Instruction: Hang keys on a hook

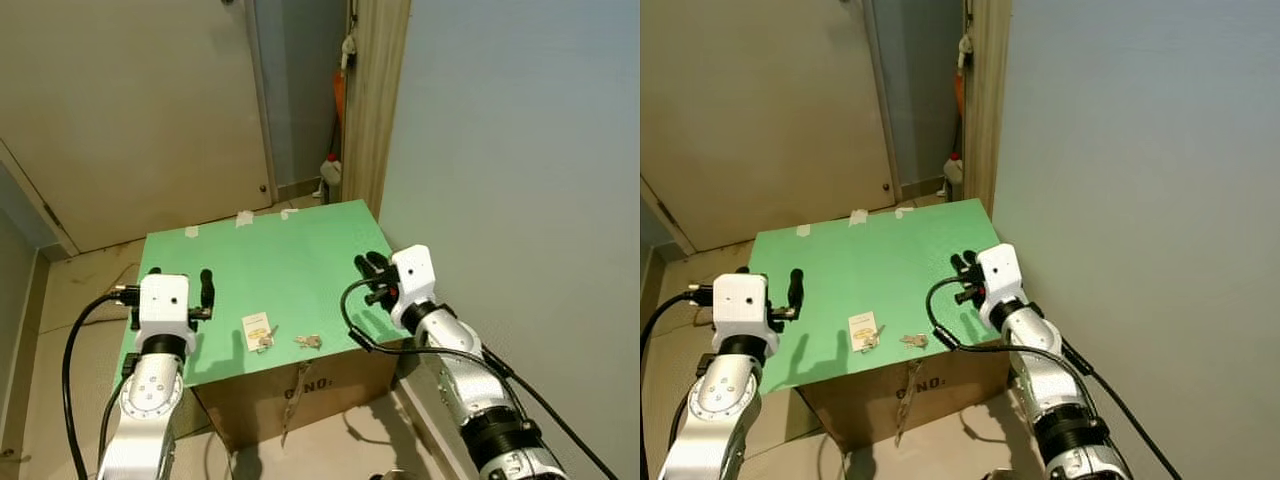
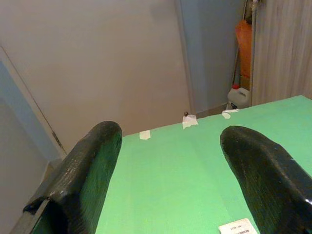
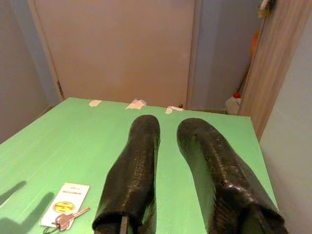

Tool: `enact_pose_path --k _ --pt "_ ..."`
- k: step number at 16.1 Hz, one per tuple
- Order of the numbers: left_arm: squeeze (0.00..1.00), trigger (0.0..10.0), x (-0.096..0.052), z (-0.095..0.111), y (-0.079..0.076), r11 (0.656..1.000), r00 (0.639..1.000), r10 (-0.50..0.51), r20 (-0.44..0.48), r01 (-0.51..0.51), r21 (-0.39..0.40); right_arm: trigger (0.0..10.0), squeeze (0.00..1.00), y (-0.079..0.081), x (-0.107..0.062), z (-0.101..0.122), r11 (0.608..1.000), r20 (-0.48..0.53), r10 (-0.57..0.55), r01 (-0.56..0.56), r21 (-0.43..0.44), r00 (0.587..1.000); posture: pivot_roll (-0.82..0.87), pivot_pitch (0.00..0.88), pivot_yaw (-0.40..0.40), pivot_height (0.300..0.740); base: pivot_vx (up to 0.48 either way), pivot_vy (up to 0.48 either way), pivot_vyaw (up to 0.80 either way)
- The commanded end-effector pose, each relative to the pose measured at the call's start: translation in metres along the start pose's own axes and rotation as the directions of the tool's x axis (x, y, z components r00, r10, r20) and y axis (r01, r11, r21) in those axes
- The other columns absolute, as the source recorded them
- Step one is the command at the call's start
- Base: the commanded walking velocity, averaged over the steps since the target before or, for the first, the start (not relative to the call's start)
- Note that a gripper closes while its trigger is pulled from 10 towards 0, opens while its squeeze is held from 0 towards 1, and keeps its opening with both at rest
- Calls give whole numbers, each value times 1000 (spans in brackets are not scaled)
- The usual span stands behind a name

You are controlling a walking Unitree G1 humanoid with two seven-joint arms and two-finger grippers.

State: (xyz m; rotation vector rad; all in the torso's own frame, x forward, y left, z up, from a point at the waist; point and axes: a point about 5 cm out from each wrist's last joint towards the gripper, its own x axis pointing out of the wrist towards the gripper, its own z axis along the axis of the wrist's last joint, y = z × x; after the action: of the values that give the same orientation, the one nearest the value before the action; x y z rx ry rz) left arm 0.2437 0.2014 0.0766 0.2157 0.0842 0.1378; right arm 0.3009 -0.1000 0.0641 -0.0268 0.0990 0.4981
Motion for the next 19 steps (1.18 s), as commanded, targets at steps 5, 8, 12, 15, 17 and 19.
enact_pose_path --k 5,8,12,15,17,19 --pt "0 10000 -1 -5 2 1000 1000 13 -15 -13 5 10000 1000 3 6 9 999 35 33 -32 -34 999 -23 2 26 740 0 0 0" --pt "0 10000 1 -6 2 1000 1000 8 -19 -8 9 10000 1000 2 5 10 998 45 30 -28 -49 999 -32 10 28 740 0 0 0" --pt "0 10000 2 -10 3 999 999 -5 -32 6 39 10000 1000 3 3 9 999 47 24 -22 -43 999 -44 26 33 740 0 0 0" --pt "0 10000 7 -12 8 998 999 -3 -39 5 59 10000 1000 2 0 7 999 44 22 -21 -38 999 -51 26 34 740 0 0 0" --pt "0 10000 12 -12 8 997 999 -20 -33 22 75 10000 1000 1 -2 6 999 43 25 -23 -43 999 -65 19 35 740 0 0 0" --pt "0 10000 15 -18 5 995 997 -53 -50 57 85 10000 1000 -1 -3 6 999 42 23 -21 -46 999 -77 19 36 740 0 0 0"
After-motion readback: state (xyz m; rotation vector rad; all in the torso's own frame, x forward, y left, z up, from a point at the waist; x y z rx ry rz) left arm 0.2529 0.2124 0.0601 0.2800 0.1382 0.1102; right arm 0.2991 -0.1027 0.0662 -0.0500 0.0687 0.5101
